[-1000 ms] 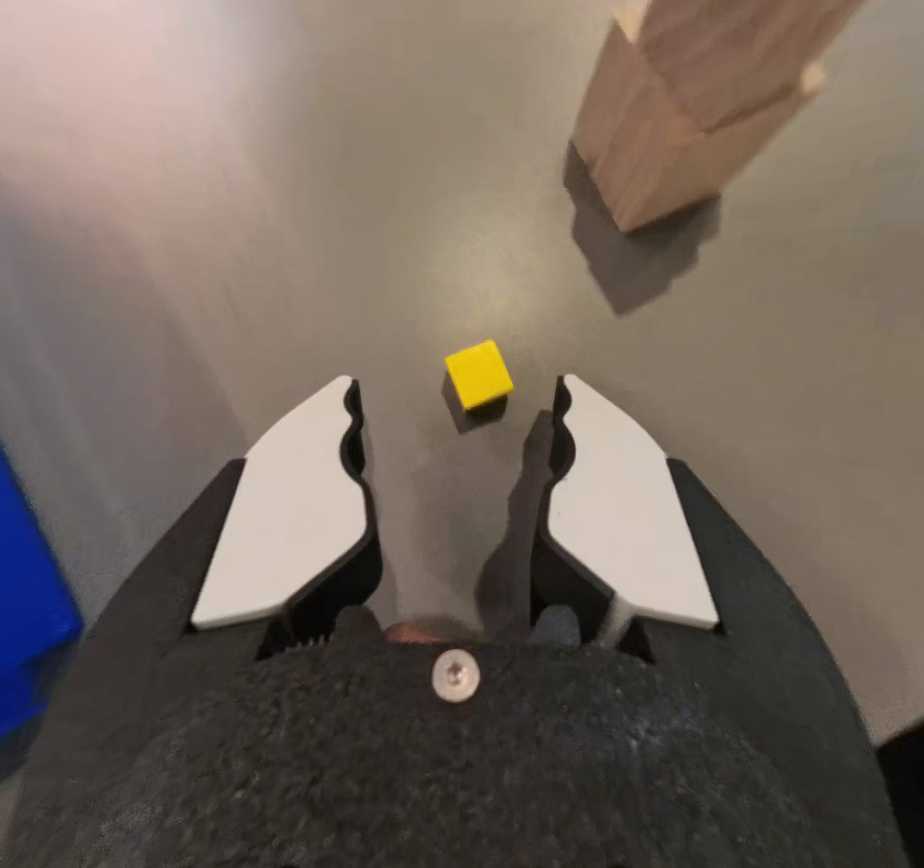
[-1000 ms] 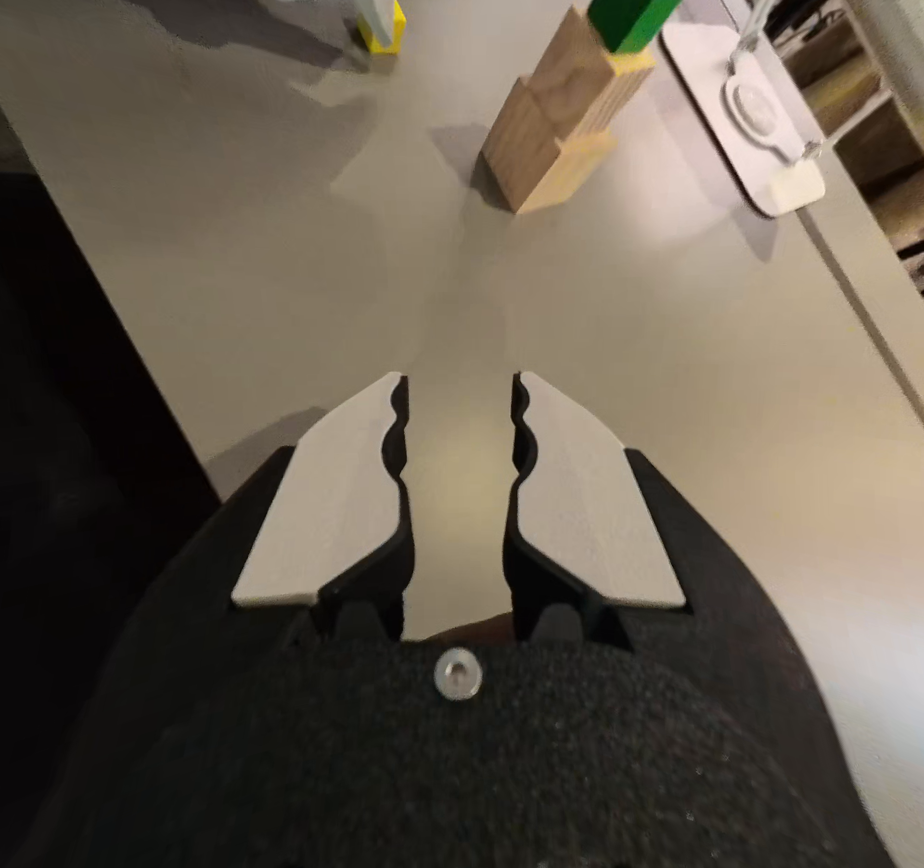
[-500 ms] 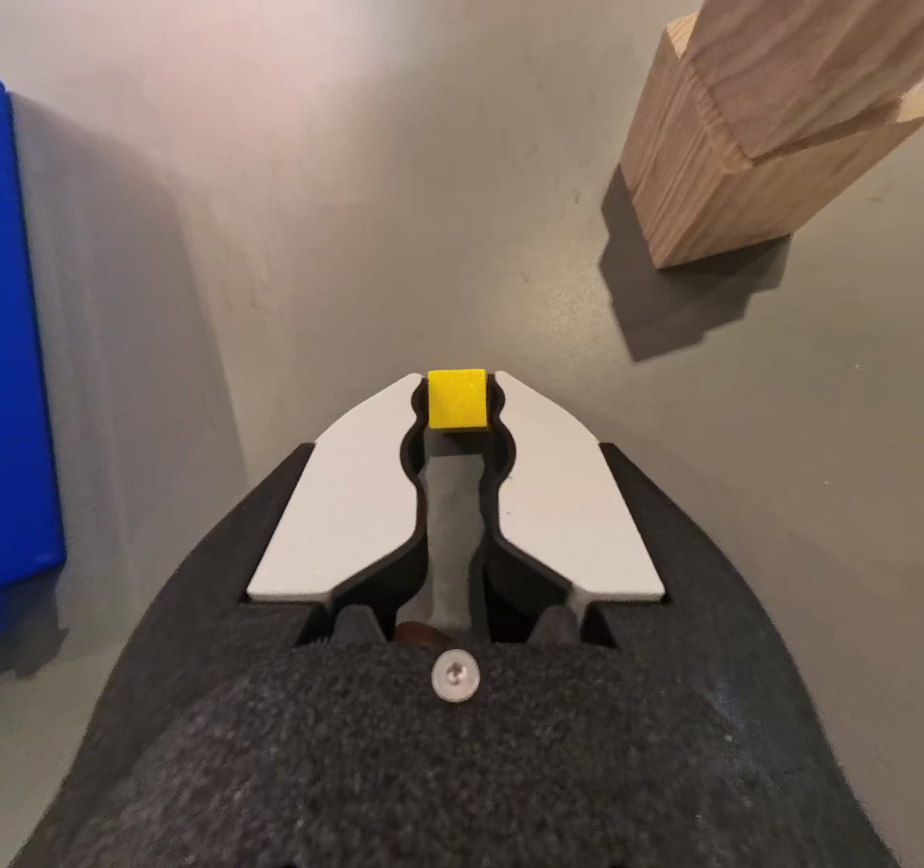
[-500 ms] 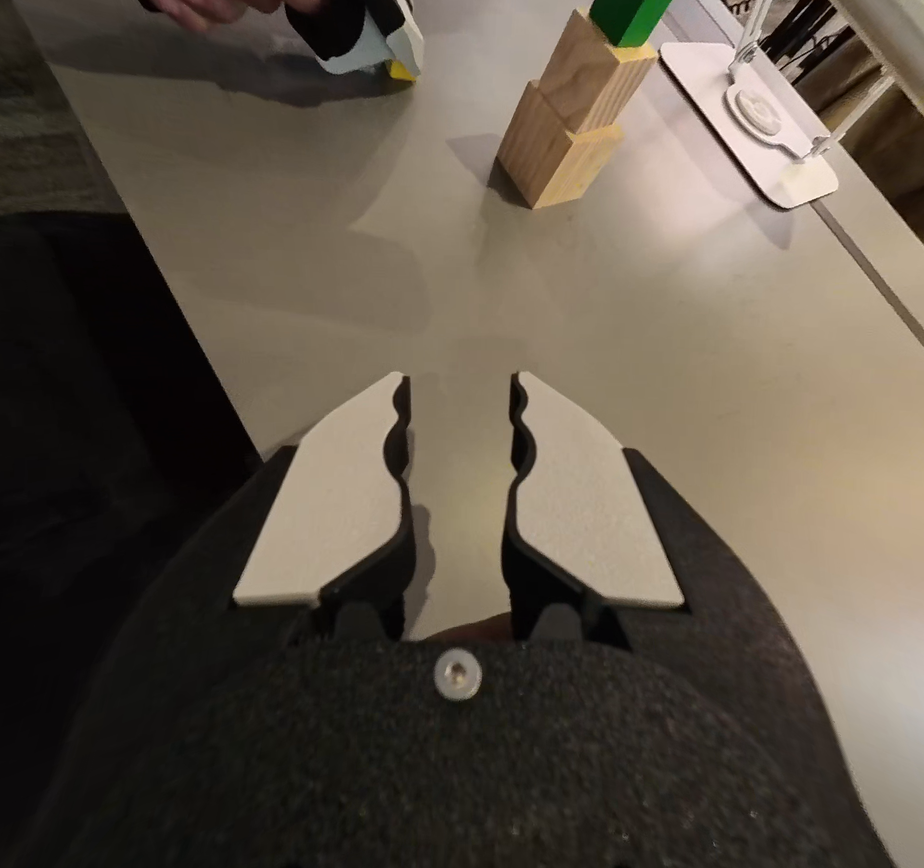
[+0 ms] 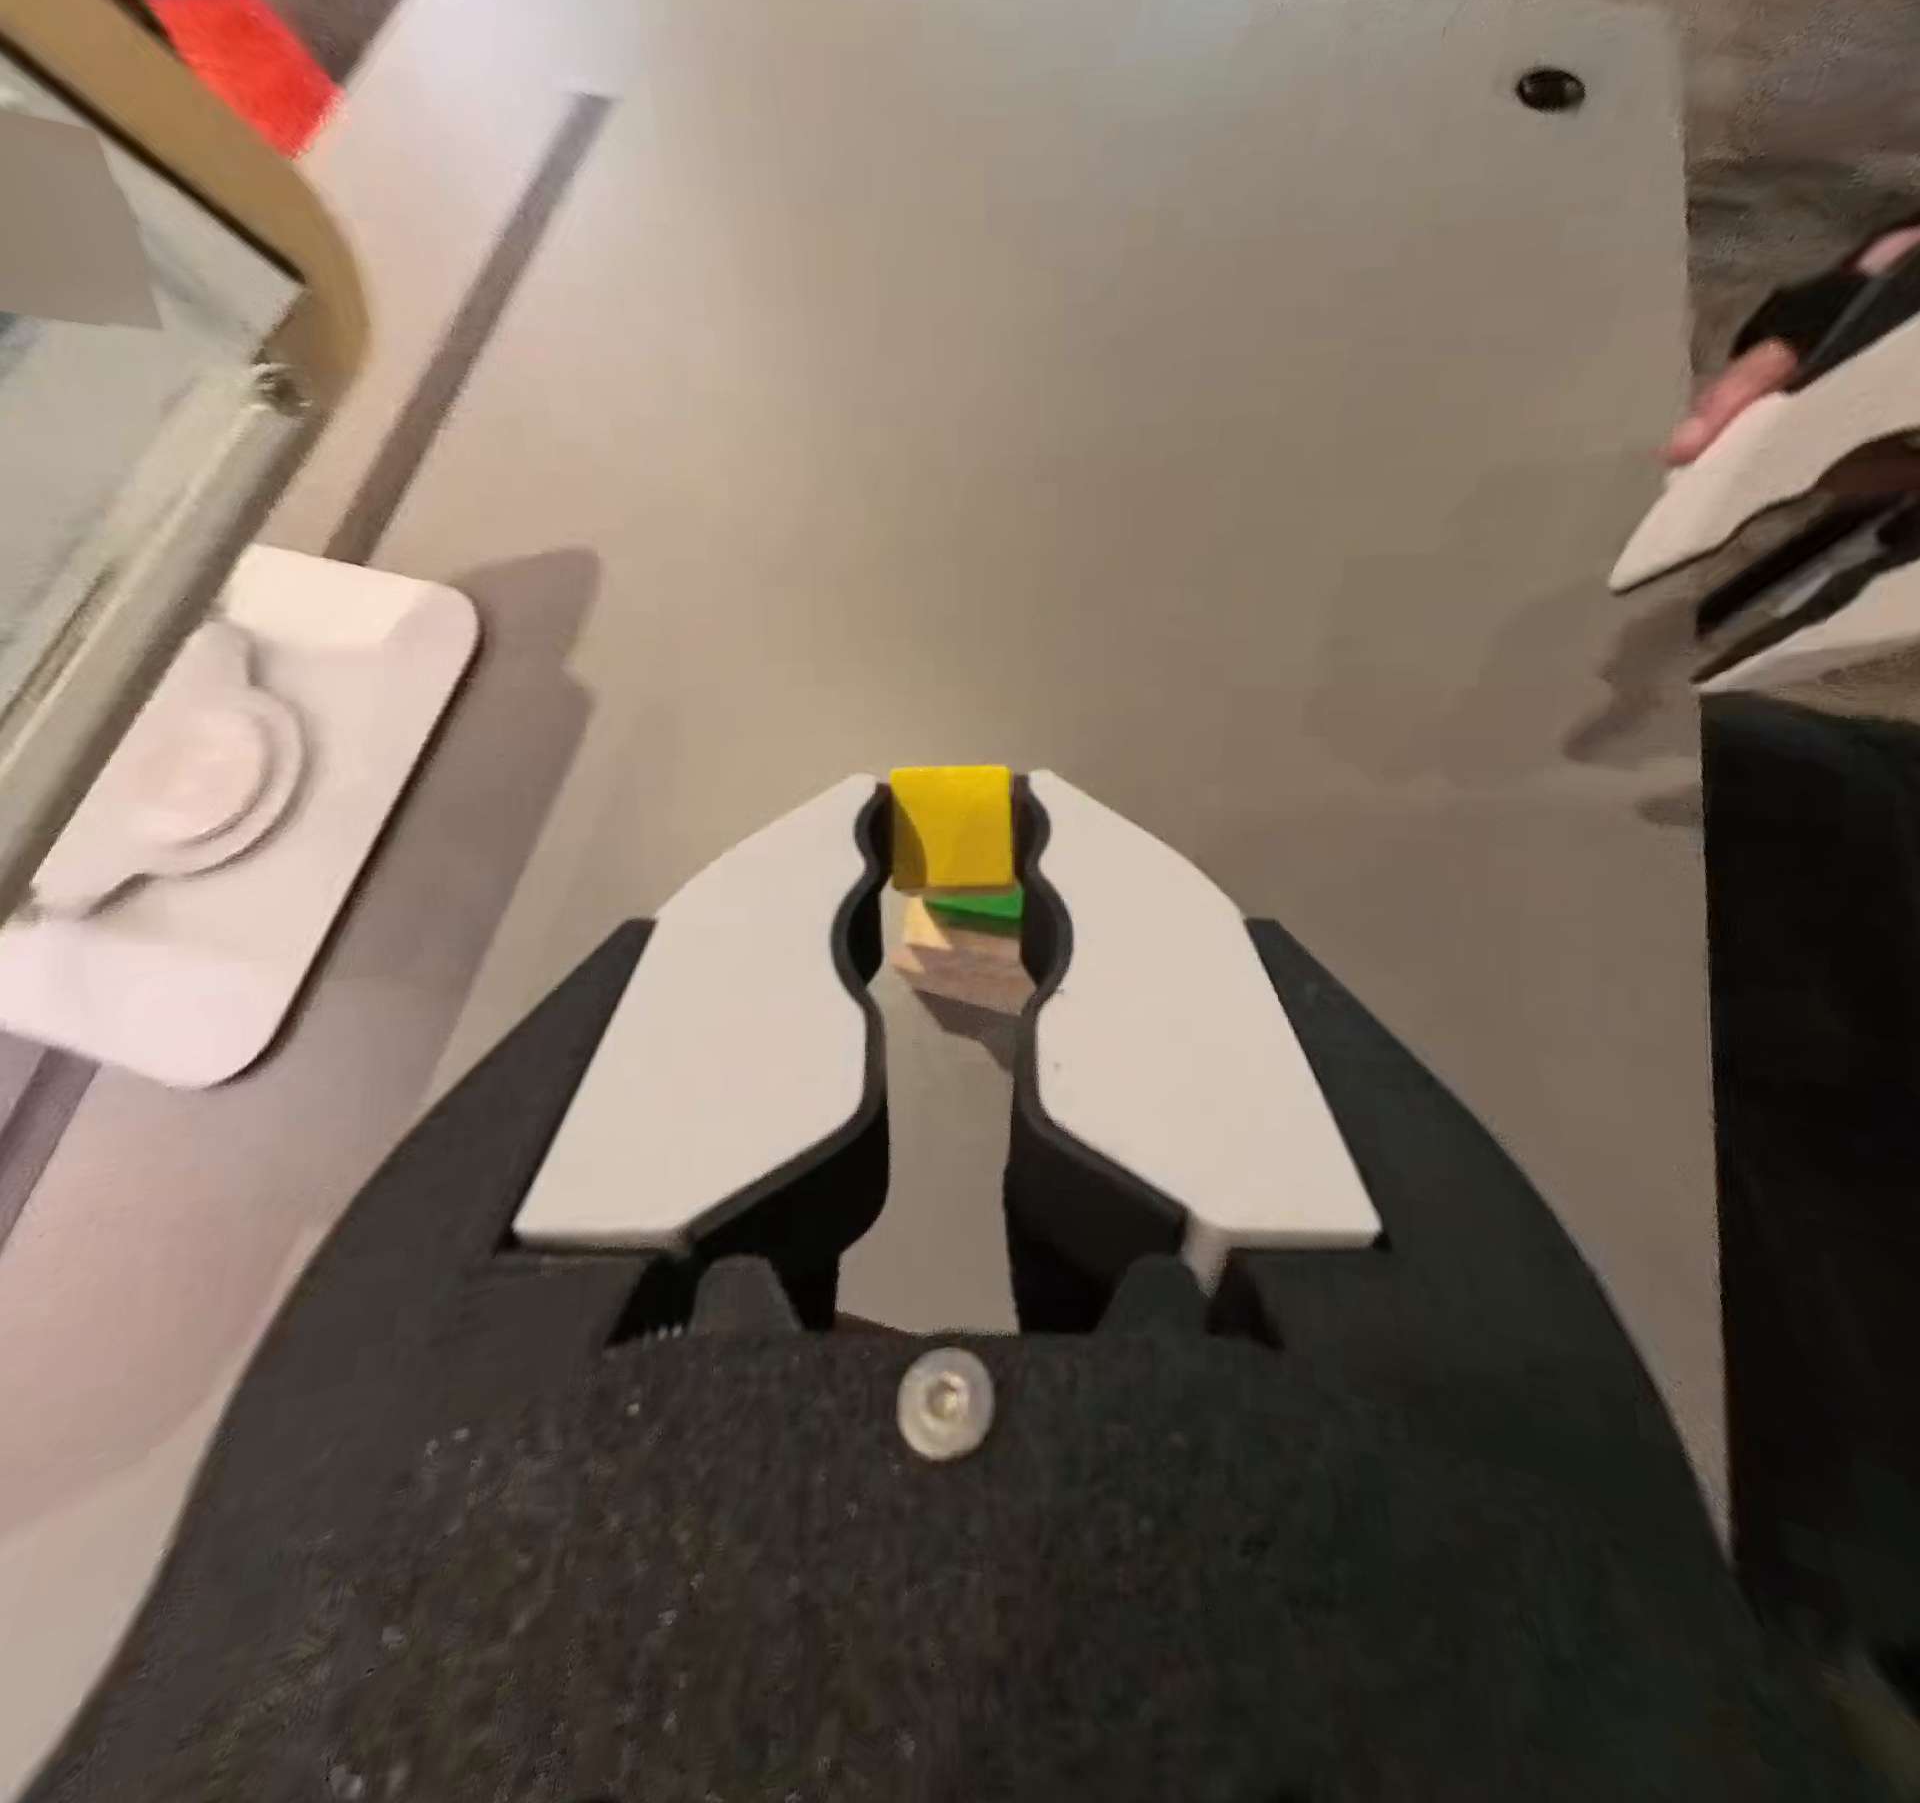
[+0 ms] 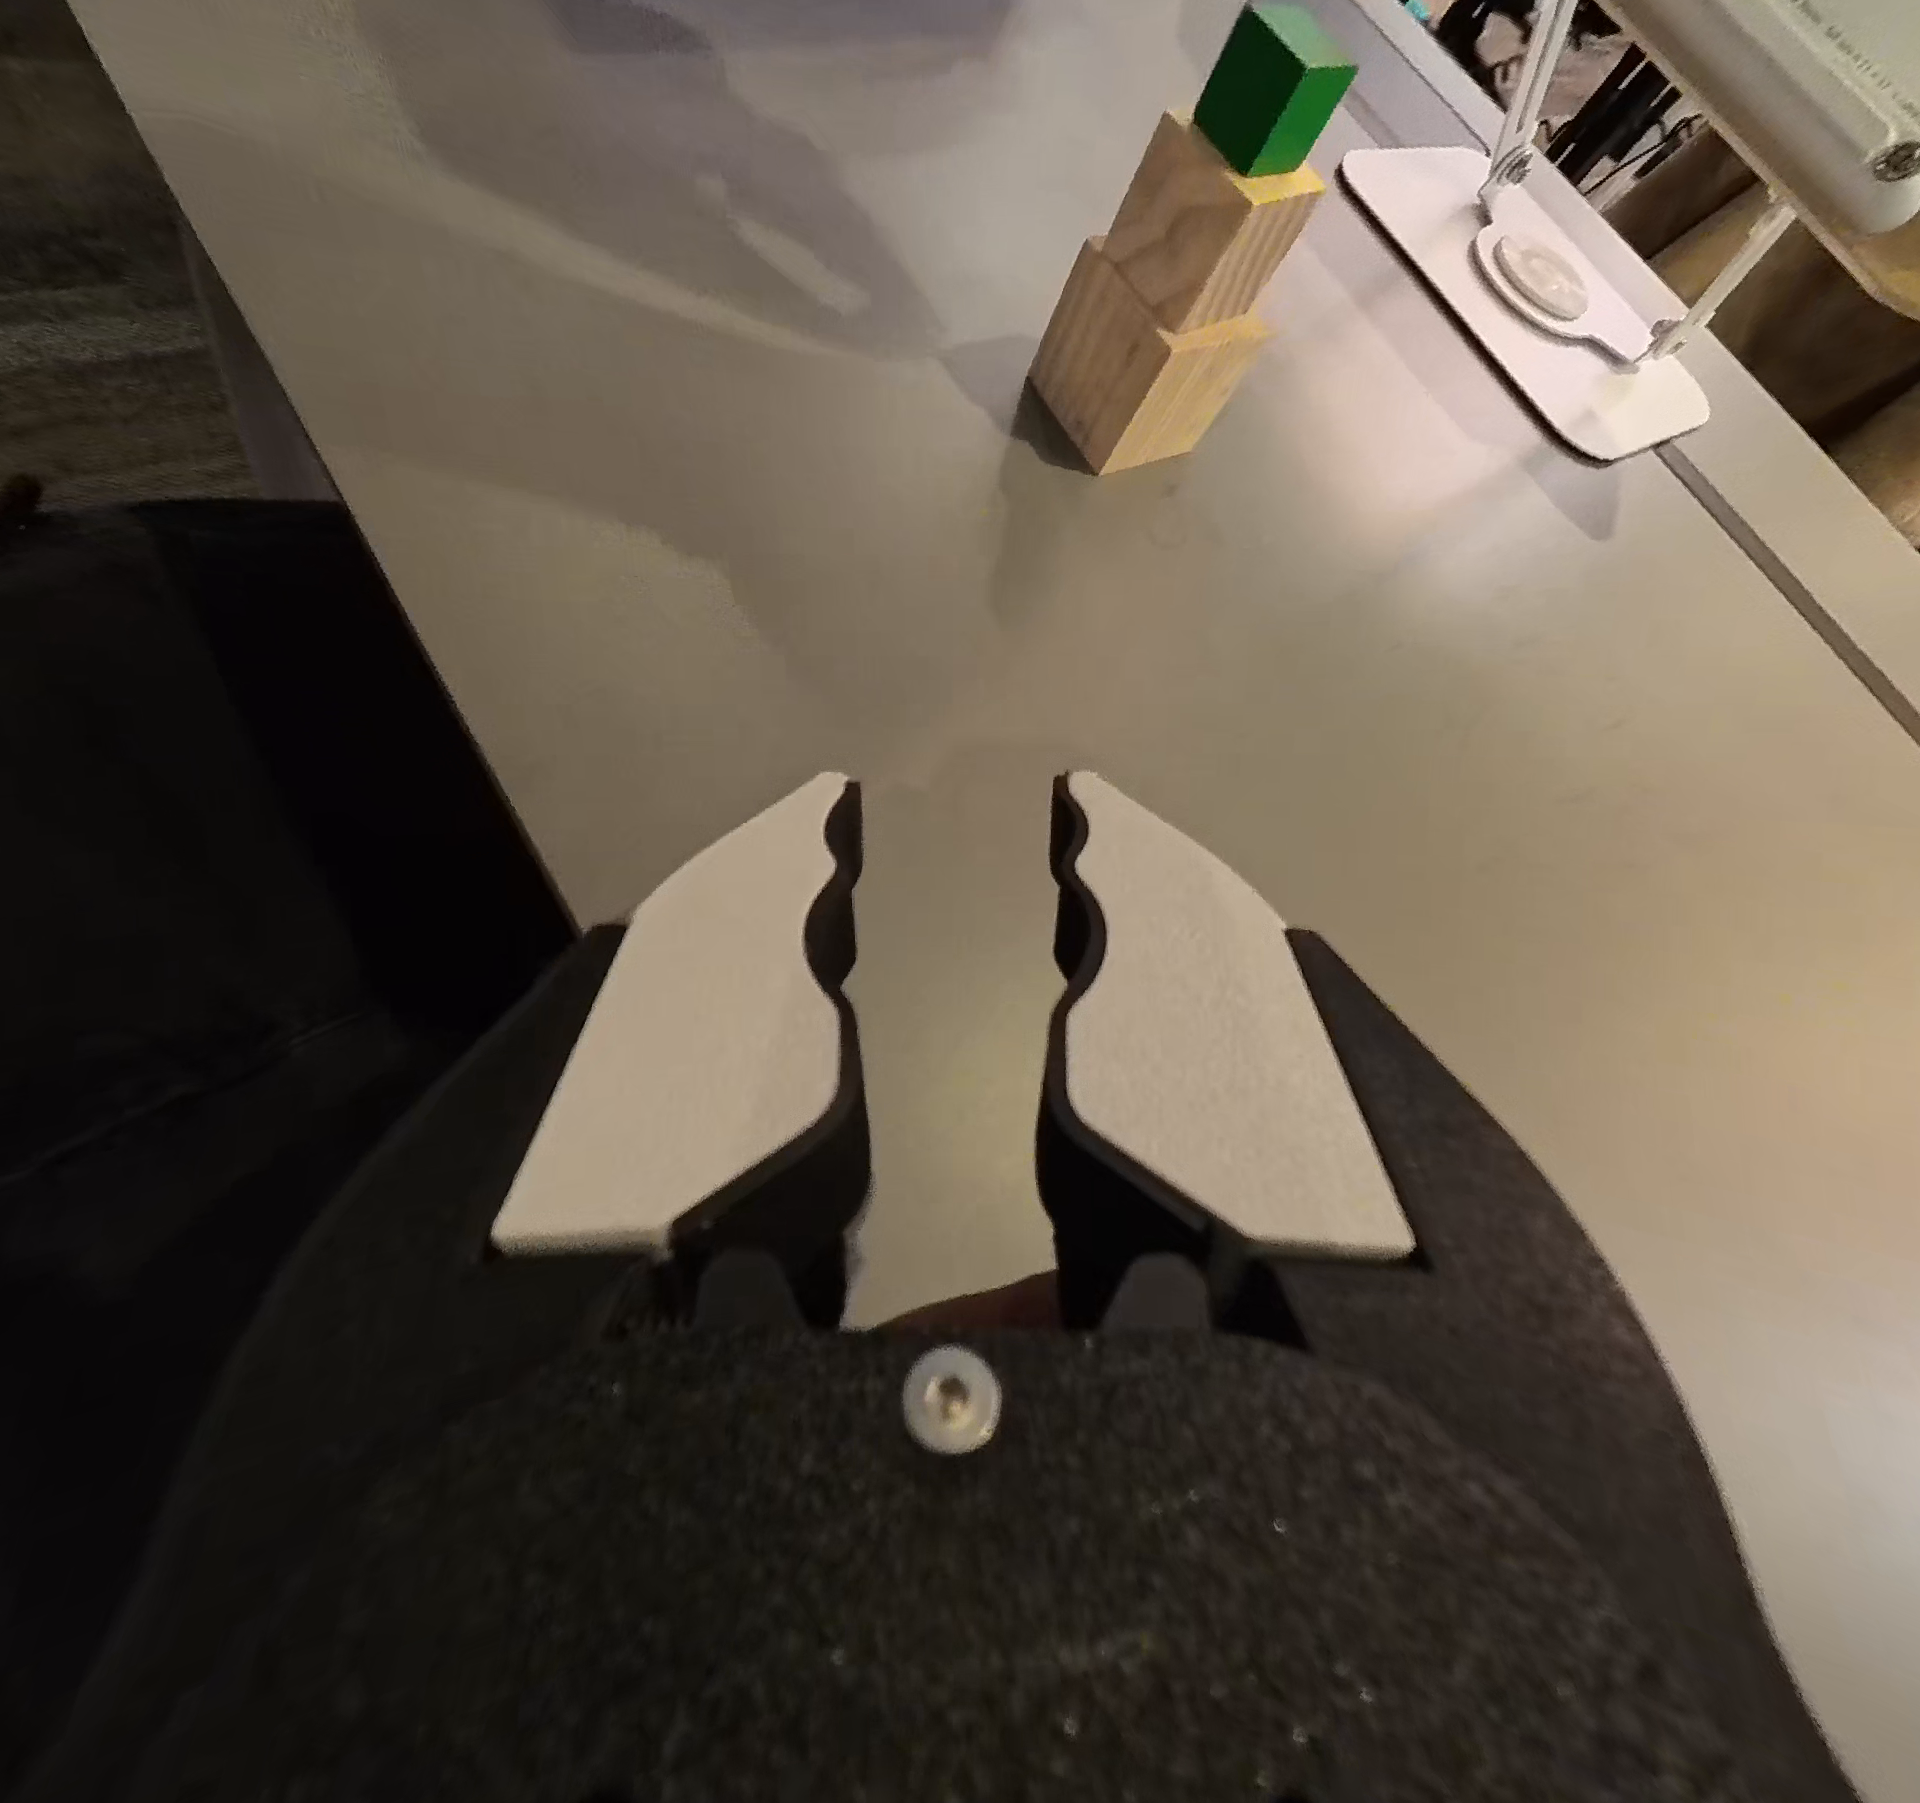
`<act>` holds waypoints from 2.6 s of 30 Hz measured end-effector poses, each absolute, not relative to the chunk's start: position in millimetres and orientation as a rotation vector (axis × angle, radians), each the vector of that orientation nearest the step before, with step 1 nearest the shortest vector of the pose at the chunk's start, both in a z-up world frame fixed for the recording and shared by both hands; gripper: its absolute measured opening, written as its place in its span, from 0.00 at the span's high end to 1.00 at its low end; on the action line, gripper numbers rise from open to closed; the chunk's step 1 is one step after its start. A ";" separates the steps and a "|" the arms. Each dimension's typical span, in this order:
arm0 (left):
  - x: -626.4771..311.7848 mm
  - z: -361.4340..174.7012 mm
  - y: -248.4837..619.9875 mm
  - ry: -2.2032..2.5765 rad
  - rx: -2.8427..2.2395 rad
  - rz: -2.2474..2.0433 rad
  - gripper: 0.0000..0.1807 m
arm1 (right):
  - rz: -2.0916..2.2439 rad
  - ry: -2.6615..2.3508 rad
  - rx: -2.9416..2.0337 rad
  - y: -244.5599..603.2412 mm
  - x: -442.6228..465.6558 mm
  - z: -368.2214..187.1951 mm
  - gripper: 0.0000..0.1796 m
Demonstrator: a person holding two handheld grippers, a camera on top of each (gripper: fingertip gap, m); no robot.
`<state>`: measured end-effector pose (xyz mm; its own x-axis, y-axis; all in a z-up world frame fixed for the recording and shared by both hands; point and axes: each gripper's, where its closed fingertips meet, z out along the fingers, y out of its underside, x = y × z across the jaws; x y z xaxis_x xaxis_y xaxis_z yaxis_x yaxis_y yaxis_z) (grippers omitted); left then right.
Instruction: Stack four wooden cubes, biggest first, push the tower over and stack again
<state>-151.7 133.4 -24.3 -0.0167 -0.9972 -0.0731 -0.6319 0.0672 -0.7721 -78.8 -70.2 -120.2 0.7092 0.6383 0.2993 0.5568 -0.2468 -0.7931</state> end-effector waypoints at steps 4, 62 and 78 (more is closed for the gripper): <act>-140.4 -45.2 133.7 1.885 -1.628 -0.720 0.88 | 0.084 -0.936 -1.936 -72.4 -77.8 -125.7 0.81; -230.0 -126.9 4.6 0.809 -1.831 -0.417 0.71 | -0.047 -0.674 -2.008 -39.8 -75.3 -150.4 0.82; -142.3 -146.1 34.8 1.599 -1.476 -0.362 1.00 | -0.111 -0.621 -1.972 -41.0 -40.1 -136.6 0.84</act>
